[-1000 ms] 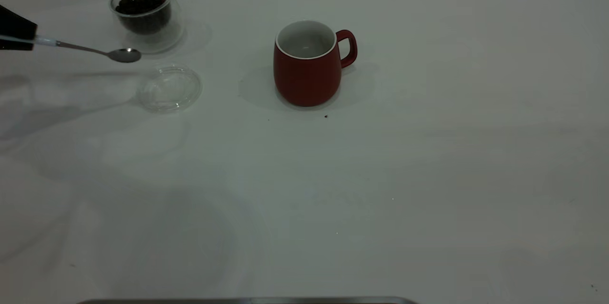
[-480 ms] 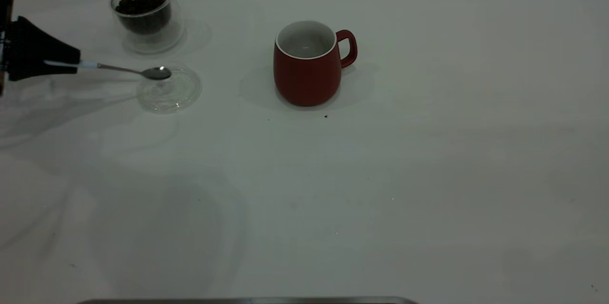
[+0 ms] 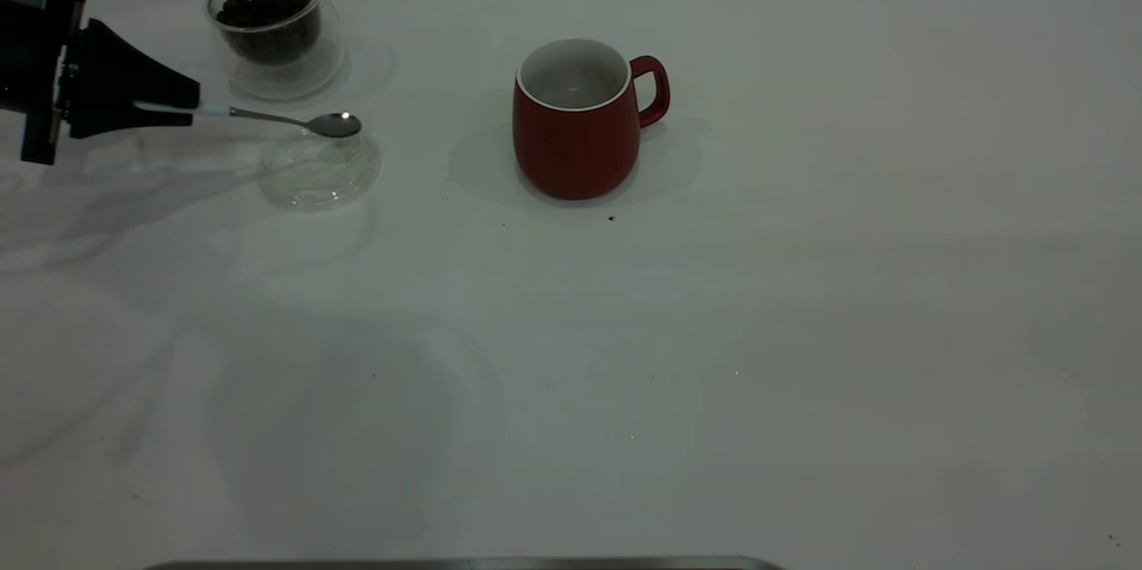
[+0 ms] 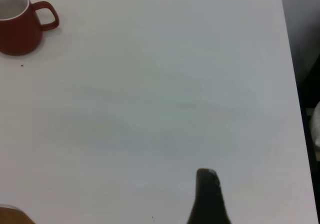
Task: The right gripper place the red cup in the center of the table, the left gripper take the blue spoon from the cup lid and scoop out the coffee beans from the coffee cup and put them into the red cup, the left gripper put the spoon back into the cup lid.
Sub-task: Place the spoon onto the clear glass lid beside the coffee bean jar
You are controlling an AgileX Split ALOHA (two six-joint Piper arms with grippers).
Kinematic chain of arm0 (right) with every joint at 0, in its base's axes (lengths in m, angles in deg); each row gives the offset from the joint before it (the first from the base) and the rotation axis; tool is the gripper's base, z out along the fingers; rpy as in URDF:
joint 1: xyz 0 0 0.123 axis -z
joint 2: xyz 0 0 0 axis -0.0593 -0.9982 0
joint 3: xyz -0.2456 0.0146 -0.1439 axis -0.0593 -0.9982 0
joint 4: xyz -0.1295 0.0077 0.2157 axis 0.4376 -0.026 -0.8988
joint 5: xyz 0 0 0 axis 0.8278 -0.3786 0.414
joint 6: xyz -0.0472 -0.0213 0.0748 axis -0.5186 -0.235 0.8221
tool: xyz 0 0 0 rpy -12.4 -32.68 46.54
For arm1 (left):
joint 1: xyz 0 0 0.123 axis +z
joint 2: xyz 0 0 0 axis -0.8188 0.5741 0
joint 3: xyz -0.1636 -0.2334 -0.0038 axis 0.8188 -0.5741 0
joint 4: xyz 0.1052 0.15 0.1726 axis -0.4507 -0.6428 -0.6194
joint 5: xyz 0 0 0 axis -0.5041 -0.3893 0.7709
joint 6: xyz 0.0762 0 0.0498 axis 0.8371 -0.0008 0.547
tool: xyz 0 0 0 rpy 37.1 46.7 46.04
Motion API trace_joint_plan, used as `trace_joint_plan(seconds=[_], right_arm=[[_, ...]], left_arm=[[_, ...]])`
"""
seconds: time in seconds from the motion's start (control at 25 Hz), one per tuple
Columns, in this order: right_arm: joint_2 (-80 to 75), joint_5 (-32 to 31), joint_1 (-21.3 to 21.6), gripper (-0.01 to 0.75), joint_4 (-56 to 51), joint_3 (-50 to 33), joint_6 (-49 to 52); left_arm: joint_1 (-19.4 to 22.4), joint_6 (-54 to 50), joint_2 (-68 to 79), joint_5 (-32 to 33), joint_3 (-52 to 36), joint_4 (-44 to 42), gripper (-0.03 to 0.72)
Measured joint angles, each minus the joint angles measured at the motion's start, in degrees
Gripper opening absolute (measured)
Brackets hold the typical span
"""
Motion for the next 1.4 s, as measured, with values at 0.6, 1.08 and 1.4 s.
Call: trace_joint_plan(seconds=[0.6, 1.08, 1.4], right_arm=[[0.00, 0.00, 0.00, 0.588, 0.00, 0.00, 0.00], [0.00, 0.00, 0.00, 0.588, 0.00, 0.00, 0.00], [0.00, 0.00, 0.00, 0.588, 0.00, 0.00, 0.00]], left_arm=[[-0.15, -1.27, 0.00, 1.10, 0.00, -4.15, 0.119], [-1.10, -2.77, 0.12, -0.79, 0.17, -7.55, 0.119], [-1.38, -2.77, 2.97, -0.34, 0.35, -3.52, 0.126]])
